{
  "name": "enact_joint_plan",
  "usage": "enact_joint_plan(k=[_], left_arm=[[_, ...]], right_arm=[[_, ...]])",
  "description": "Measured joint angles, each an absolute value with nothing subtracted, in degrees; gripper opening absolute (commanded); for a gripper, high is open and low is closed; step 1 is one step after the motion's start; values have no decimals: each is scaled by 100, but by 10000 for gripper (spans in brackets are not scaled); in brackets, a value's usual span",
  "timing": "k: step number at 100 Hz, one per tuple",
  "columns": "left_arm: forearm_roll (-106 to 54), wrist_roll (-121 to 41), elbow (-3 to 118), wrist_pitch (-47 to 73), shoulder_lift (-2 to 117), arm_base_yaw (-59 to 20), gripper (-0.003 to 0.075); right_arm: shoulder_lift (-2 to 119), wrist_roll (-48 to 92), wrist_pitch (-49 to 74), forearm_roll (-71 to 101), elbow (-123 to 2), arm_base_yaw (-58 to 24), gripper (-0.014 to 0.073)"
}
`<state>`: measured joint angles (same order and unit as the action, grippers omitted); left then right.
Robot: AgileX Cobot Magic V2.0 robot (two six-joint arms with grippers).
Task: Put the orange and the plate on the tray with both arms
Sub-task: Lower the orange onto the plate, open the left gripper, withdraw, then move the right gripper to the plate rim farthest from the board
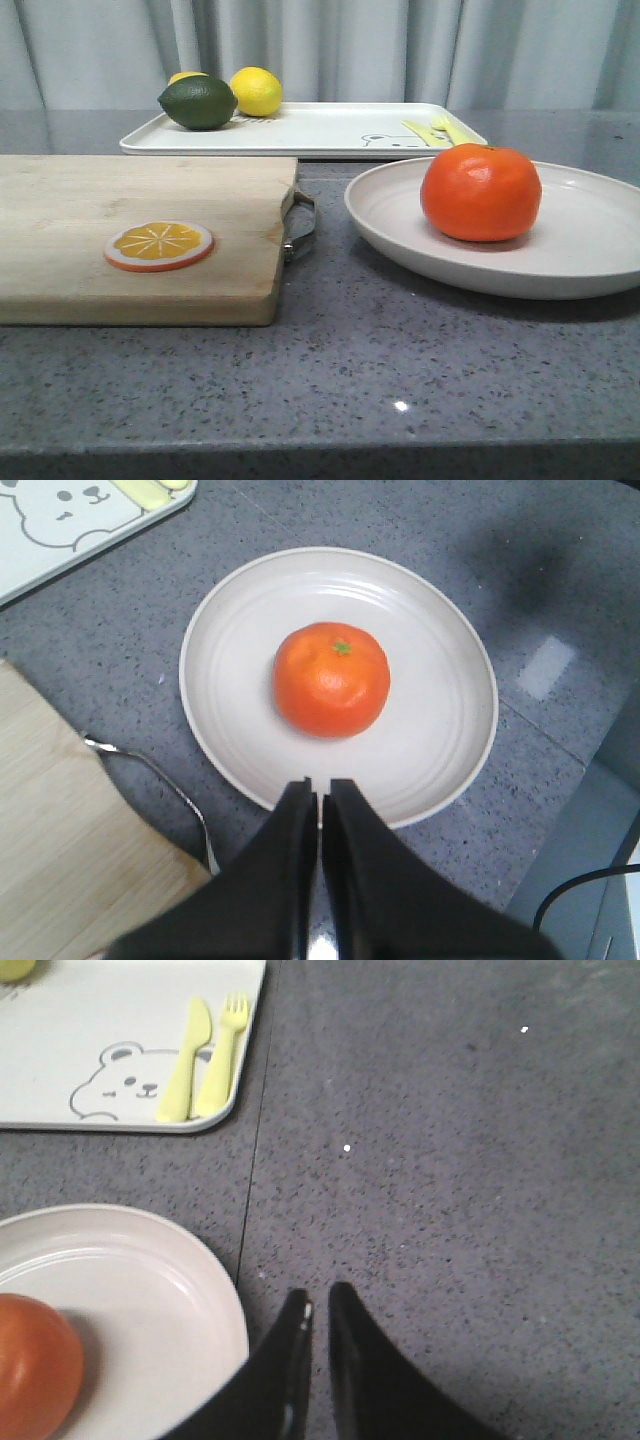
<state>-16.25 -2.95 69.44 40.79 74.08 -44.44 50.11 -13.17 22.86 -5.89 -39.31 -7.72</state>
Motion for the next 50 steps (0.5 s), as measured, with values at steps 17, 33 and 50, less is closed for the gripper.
enact_joint_plan(k=[17,33,50], left_arm=[[-1625,-260,6091,3922,6532,-4296,-2],[-1625,-237,5449,3857,5871,-4104,-2],[-1635,-57,5099,3840,5365,-3950,-2]], right_arm=[[5550,-1317,3009,-397,-4466,-1032,380],[6070,-1317,3604,-196,-4876,-1083,380],[6660,-1317,4061,0,-5157,-1083,380]])
